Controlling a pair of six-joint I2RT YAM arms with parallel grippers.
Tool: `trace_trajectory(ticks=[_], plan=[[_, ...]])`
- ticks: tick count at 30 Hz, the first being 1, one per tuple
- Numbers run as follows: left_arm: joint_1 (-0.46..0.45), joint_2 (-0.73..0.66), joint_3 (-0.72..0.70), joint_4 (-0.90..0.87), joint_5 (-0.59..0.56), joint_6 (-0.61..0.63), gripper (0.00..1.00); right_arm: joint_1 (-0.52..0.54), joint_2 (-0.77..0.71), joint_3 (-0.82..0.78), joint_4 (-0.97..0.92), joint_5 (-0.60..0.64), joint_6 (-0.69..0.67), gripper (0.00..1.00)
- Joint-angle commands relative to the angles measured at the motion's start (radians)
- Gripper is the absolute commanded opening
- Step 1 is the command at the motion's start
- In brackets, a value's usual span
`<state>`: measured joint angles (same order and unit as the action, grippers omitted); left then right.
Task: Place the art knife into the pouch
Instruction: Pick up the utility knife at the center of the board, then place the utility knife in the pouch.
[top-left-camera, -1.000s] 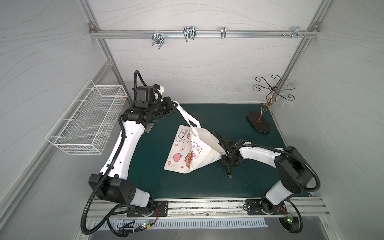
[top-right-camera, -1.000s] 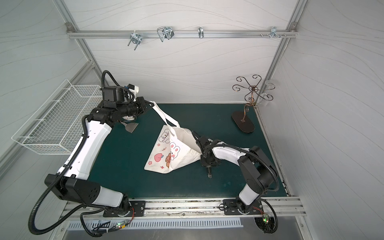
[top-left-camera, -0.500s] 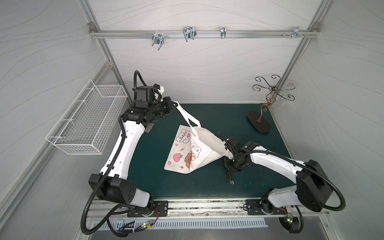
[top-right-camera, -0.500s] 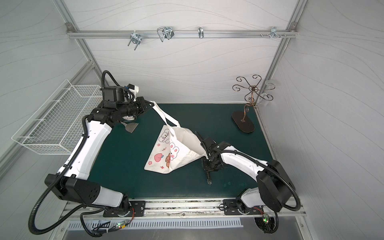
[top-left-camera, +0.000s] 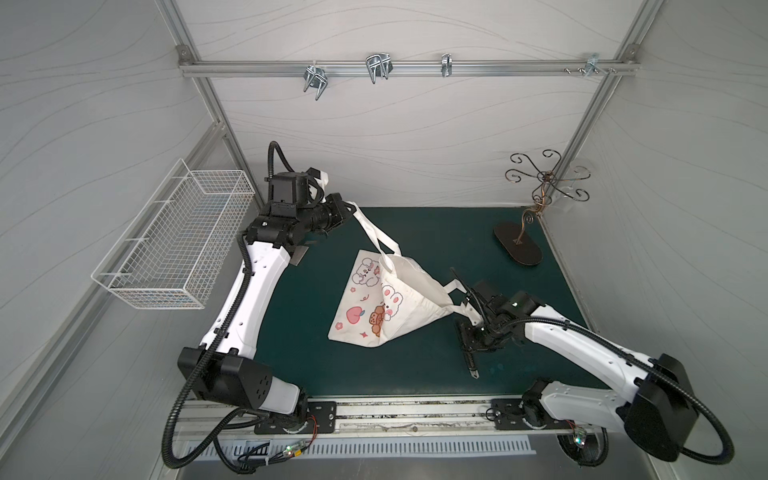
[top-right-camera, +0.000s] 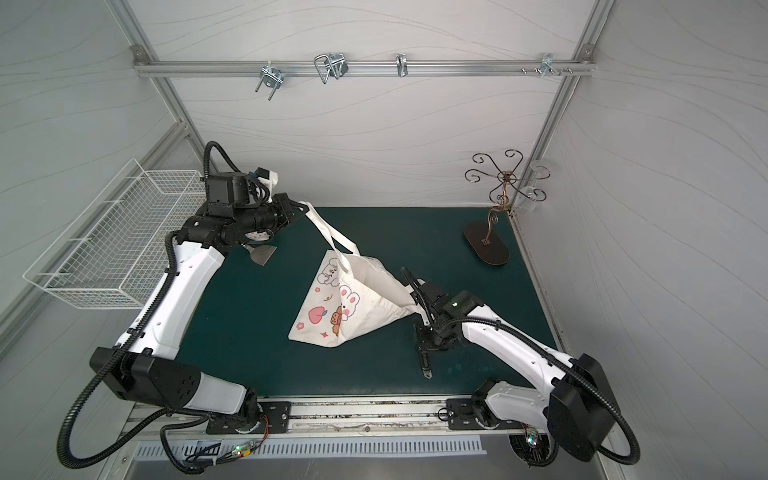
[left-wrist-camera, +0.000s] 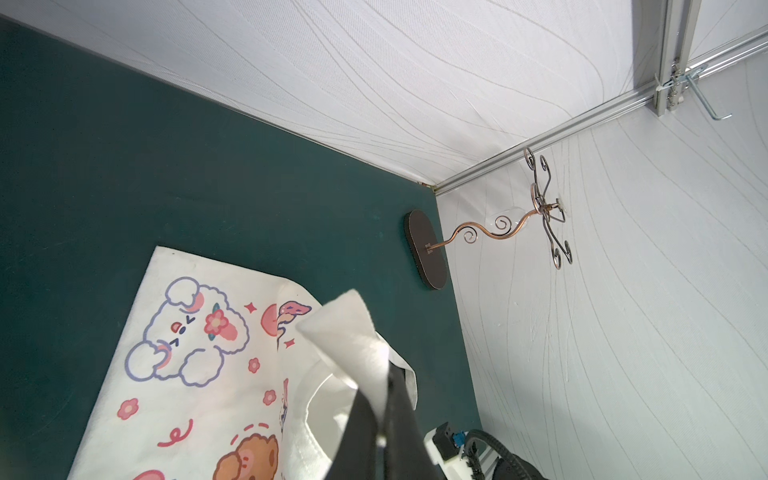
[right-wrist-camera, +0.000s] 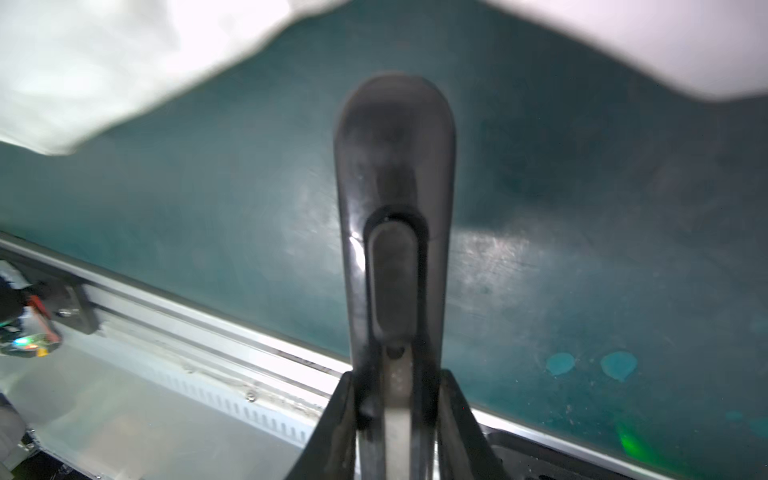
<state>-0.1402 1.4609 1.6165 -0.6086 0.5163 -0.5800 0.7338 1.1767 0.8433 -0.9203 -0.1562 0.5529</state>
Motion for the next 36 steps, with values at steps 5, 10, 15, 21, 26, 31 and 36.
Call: trace_trajectory(ticks=[5,10,15,21,26,31,36], plan=[[0.002,-0.036,-0.025,0.022,0.018,0.032,0.0,-0.019,0.161,0.228,0.001,-0.01,-0.066,0.13],[-0.002,-0.064,-0.042,0.027,0.069,0.035,0.0,-0.073,0.275,0.335,0.03,-0.105,-0.142,0.12],[-0.002,-0.079,-0.038,0.011,0.079,0.055,0.0,-0.096,0.348,0.366,0.041,-0.215,-0.213,0.12],[-0.01,-0.091,-0.063,0.059,0.147,0.049,0.0,-0.122,0.398,0.392,0.038,-0.289,-0.273,0.12],[-0.056,-0.124,-0.099,0.062,0.173,0.094,0.0,-0.178,0.474,0.457,0.039,-0.369,-0.329,0.12],[-0.084,-0.154,-0.125,0.044,0.185,0.119,0.0,-0.219,0.573,0.529,0.063,-0.441,-0.333,0.12],[-0.108,-0.178,-0.113,0.006,0.192,0.149,0.0,-0.22,0.669,0.576,0.072,-0.46,-0.347,0.11]])
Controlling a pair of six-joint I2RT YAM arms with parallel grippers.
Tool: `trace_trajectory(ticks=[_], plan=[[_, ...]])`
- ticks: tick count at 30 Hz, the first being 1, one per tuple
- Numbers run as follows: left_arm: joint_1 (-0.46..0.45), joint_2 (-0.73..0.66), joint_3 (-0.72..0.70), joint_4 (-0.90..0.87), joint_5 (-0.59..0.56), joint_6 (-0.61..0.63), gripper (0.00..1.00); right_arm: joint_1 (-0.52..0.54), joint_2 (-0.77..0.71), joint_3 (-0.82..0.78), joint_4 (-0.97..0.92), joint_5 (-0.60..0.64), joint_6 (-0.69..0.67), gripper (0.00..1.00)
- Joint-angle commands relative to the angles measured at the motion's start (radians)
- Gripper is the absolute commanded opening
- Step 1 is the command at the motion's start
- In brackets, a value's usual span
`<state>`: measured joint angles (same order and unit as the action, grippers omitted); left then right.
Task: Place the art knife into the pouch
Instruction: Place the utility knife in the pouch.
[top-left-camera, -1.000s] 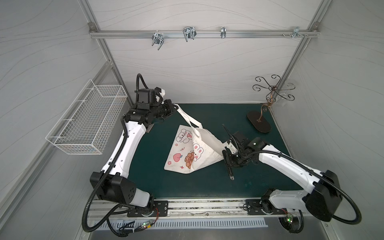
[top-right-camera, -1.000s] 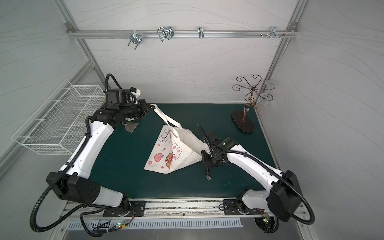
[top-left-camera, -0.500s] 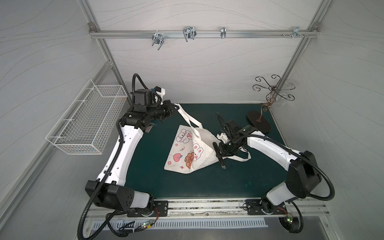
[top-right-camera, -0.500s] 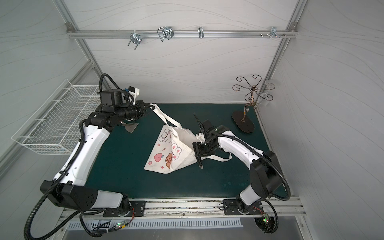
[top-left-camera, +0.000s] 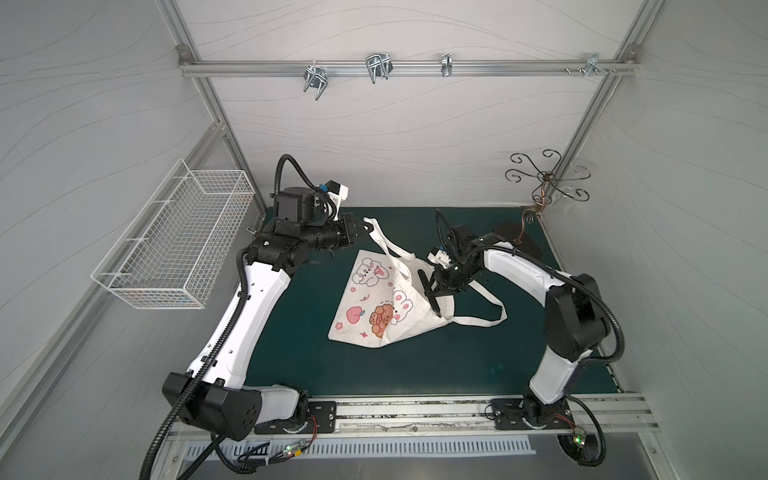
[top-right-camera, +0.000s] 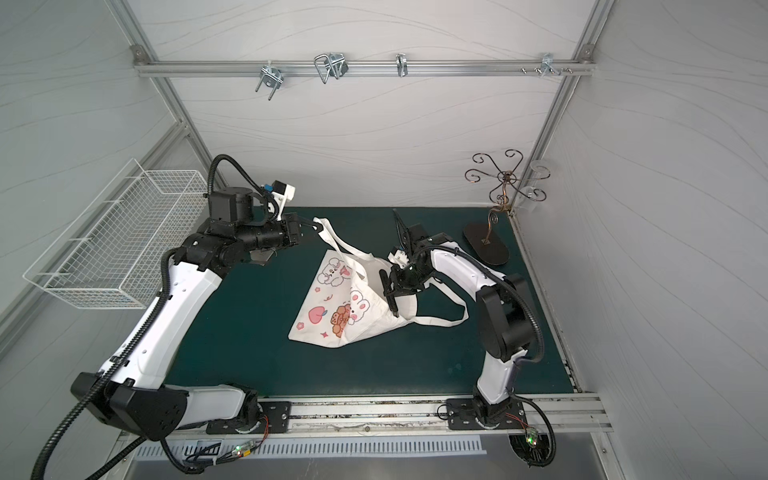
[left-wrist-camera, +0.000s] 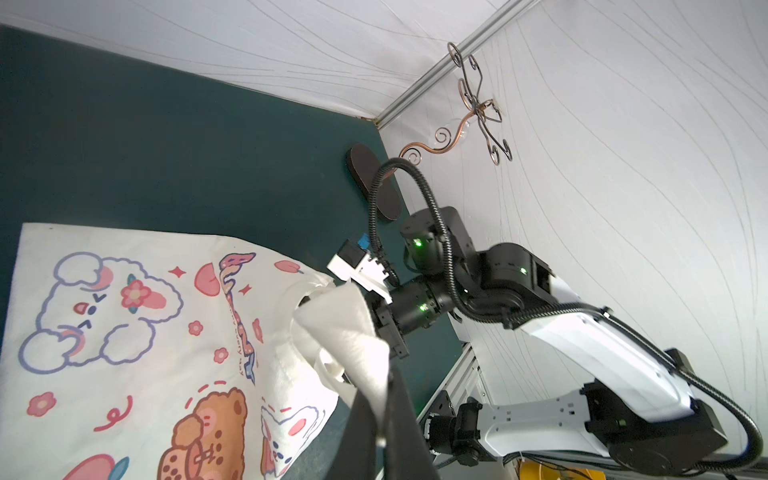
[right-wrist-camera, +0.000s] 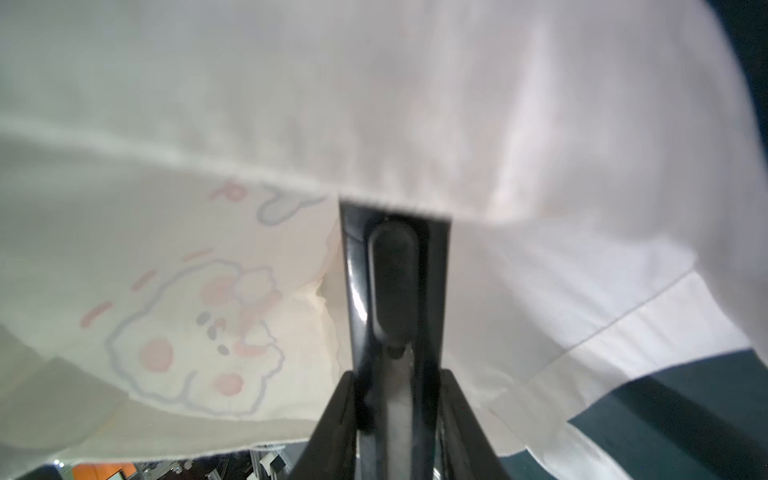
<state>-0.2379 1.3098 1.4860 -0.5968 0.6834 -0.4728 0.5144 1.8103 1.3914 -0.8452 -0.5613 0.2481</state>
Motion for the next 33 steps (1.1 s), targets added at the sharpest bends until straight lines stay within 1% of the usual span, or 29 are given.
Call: trace_trajectory(ticks=[1,9,12,17,23,27,29,33], plan=[[-0.012,-0.031,0.021,-0.015,0.028,0.047,0.0,-0.003,0.047,0.033,0.0,-0.056,-0.044,0.11],[-0.024,-0.072,0.017,-0.044,0.029,0.056,0.0,-0.017,0.13,0.069,0.026,-0.056,-0.034,0.11],[-0.033,-0.079,0.017,-0.049,0.033,0.063,0.0,-0.014,0.132,0.052,0.06,-0.066,-0.025,0.11],[-0.034,-0.081,0.044,-0.119,0.029,0.097,0.0,-0.033,0.133,0.074,0.047,-0.063,-0.04,0.11],[-0.046,-0.119,-0.011,-0.09,0.027,0.068,0.0,-0.054,0.167,0.119,0.033,-0.075,-0.057,0.11],[-0.074,-0.129,-0.032,-0.095,0.007,0.073,0.0,-0.054,0.19,0.117,0.055,-0.076,-0.046,0.11],[-0.077,-0.135,-0.039,-0.078,0.0,0.062,0.0,-0.047,0.196,0.108,0.077,-0.089,-0.03,0.11],[-0.08,-0.116,-0.021,-0.034,0.001,0.023,0.0,0.002,0.194,0.085,0.107,-0.066,-0.005,0.11]])
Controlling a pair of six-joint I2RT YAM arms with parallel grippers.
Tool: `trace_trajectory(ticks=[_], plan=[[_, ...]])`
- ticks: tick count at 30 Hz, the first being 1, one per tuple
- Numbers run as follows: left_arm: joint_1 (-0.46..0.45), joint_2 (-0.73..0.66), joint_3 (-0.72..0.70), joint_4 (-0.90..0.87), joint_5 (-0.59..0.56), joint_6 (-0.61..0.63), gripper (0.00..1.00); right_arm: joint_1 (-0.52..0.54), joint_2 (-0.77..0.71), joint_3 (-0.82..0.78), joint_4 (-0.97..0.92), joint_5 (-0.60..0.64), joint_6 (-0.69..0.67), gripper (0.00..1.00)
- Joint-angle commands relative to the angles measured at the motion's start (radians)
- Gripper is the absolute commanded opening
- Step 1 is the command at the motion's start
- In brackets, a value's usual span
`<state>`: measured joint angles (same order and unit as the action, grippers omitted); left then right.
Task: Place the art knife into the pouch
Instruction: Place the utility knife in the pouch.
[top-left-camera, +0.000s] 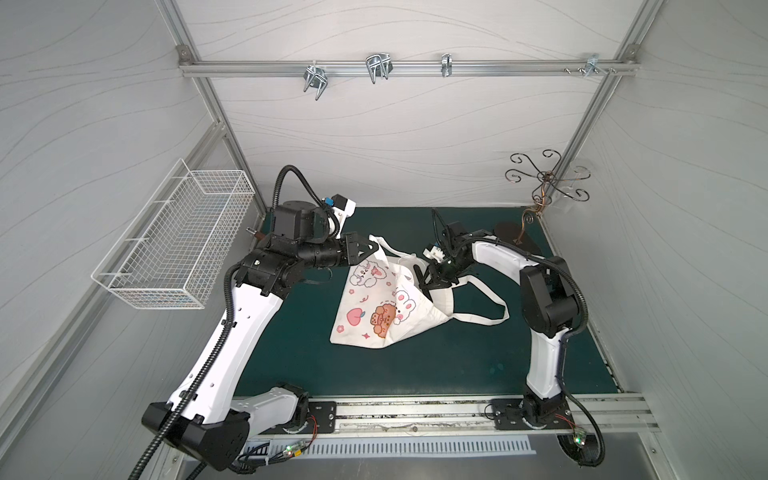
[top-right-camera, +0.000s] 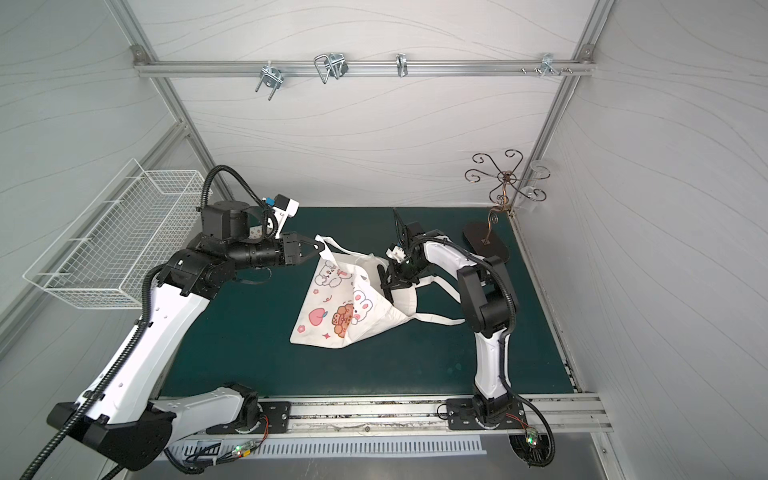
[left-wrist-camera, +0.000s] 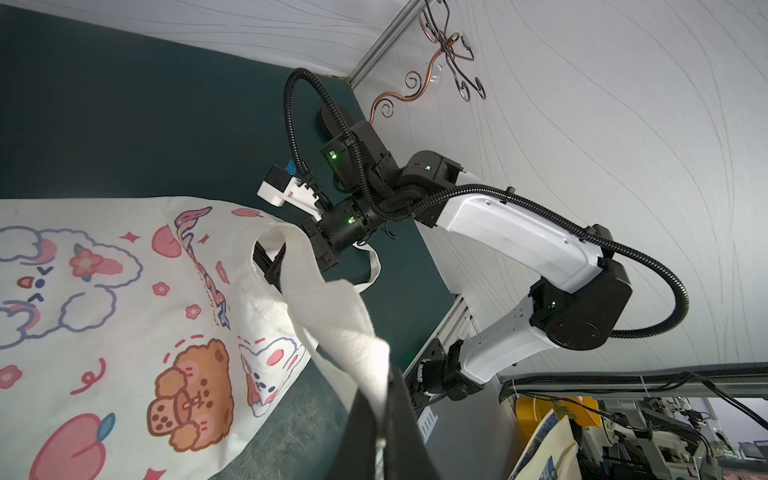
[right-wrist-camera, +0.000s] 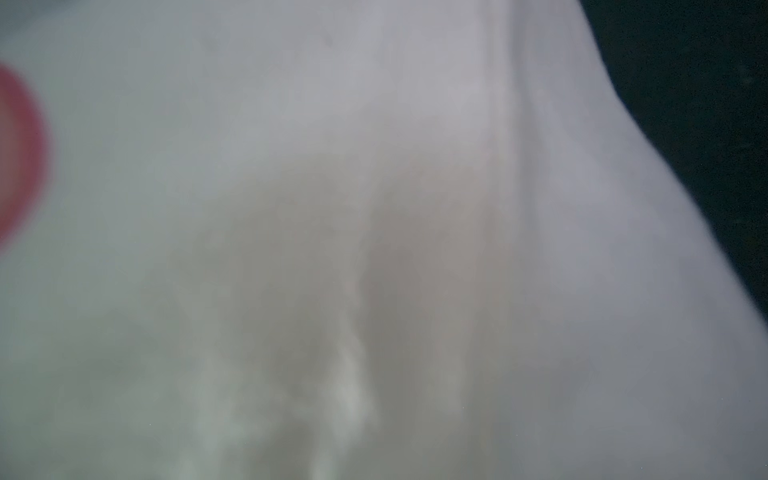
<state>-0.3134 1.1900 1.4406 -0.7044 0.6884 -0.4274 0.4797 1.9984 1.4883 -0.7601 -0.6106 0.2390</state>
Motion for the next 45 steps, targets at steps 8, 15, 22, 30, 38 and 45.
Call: trace_trajectory(ticks=[8,15,22,30,38,45], plan=[[-0.033,0.123,0.272,0.095,0.057,-0.114,0.0,0.133,-0.021,-0.077,0.172,-0.006,0.14,0.11],[-0.079,0.27,0.595,0.033,0.053,-0.202,0.0,0.21,-0.041,-0.058,0.286,0.053,0.267,0.09],[-0.105,0.382,0.776,-0.044,-0.008,-0.214,0.0,0.249,-0.132,-0.057,0.321,0.108,0.319,0.1],[-0.187,0.491,0.969,-0.134,-0.065,-0.191,0.0,0.304,0.006,0.108,0.326,0.01,0.338,0.11],[-0.194,0.517,0.989,-0.126,-0.076,-0.195,0.0,0.343,0.127,0.189,0.329,-0.042,0.34,0.11],[-0.194,0.509,0.945,-0.128,-0.092,-0.155,0.0,0.37,0.211,0.217,0.326,-0.119,0.329,0.12]])
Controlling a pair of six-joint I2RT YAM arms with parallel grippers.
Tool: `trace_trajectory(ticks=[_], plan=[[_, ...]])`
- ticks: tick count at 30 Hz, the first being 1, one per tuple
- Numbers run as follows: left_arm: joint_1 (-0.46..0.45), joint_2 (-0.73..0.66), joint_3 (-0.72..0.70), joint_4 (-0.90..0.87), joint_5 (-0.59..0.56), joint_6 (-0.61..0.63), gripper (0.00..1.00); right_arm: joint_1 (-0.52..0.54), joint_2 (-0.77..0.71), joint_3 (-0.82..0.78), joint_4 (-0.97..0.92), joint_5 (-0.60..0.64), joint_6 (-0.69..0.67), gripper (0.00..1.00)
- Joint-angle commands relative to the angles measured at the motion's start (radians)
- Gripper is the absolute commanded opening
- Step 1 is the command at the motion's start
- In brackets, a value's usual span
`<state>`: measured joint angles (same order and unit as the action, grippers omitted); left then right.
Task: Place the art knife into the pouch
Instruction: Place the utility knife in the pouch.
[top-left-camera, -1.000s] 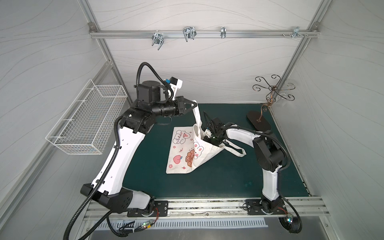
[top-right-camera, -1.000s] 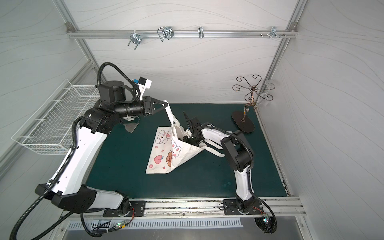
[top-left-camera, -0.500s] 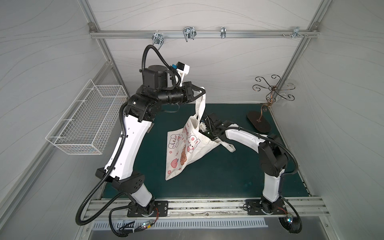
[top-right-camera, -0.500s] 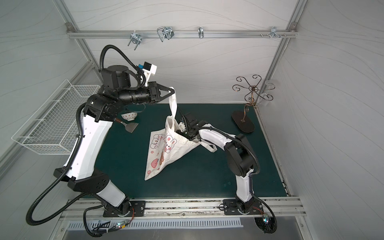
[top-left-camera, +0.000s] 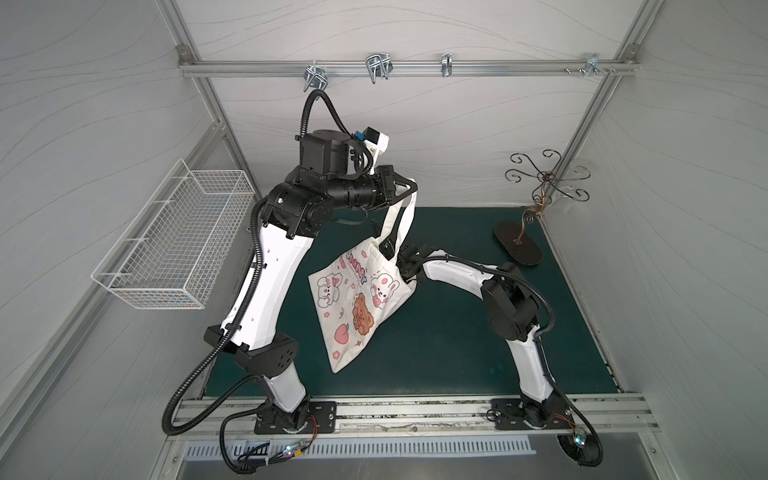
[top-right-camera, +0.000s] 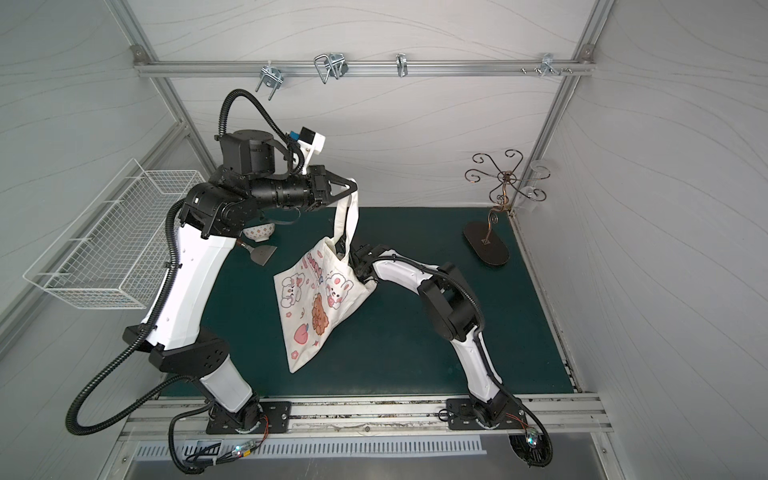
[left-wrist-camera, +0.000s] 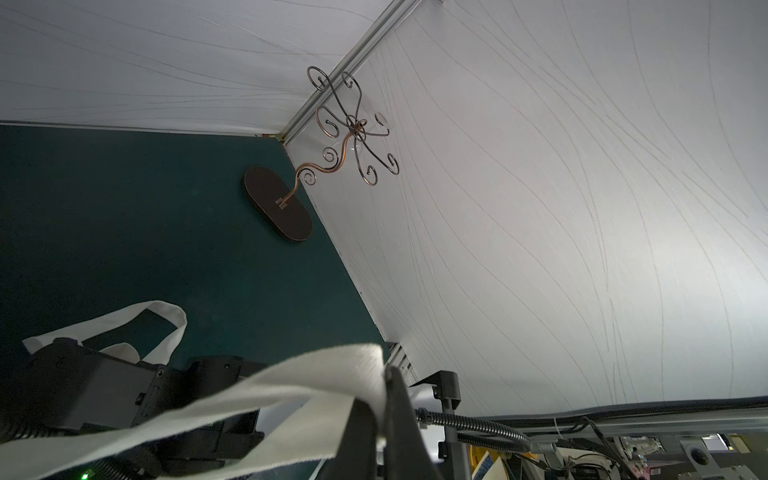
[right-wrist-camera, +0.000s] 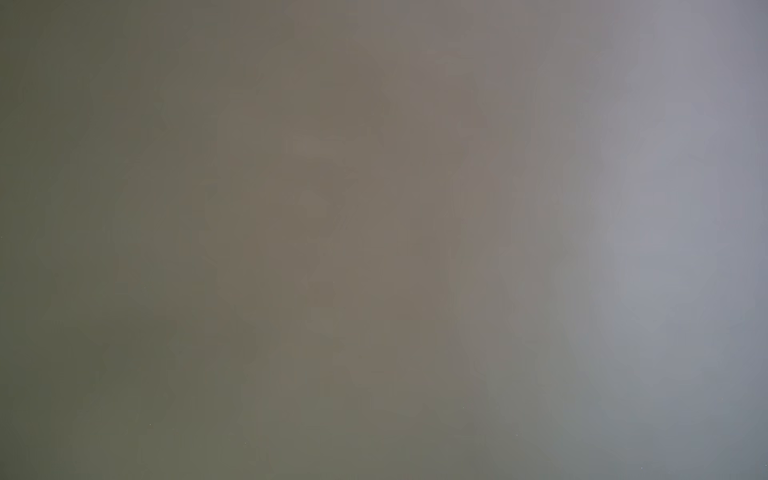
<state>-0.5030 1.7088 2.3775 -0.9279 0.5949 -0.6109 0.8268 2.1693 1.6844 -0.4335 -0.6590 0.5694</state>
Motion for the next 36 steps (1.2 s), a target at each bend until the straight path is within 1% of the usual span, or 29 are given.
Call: trace_trajectory(ticks=[1,5,10,15,17,21,24,28,33,36], plan=[[-0.004,-0.015,-0.008,0.103,0.002,0.029,0.0,0.026,0.053,0.024,0.01,-0.089,0.003,0.12],[-0.004,-0.015,-0.041,0.115,-0.003,0.044,0.0,0.03,0.103,0.032,0.073,-0.16,0.039,0.17],[-0.003,-0.005,-0.033,0.11,-0.006,0.058,0.0,0.03,0.139,0.056,0.067,-0.171,0.038,0.28],[0.001,-0.002,-0.021,0.096,-0.012,0.071,0.0,0.025,0.142,0.067,0.056,-0.163,0.029,0.46],[0.003,-0.004,-0.026,0.096,-0.014,0.074,0.0,0.017,0.145,0.066,0.058,-0.159,0.029,0.56],[0.007,-0.007,-0.019,0.101,-0.01,0.073,0.0,-0.006,0.16,0.061,0.083,-0.168,0.046,0.68],[0.012,0.0,-0.006,0.1,-0.003,0.069,0.0,-0.028,0.176,0.062,0.116,-0.19,0.068,0.69],[0.011,0.014,-0.007,0.106,0.002,0.065,0.0,-0.069,0.163,0.039,0.136,-0.145,0.093,0.69],[0.011,0.022,-0.009,0.118,0.018,0.058,0.0,-0.193,0.093,-0.099,0.258,-0.106,0.17,0.7],[0.011,0.024,-0.01,0.117,0.02,0.063,0.0,-0.253,0.063,-0.13,0.237,-0.089,0.145,0.7]])
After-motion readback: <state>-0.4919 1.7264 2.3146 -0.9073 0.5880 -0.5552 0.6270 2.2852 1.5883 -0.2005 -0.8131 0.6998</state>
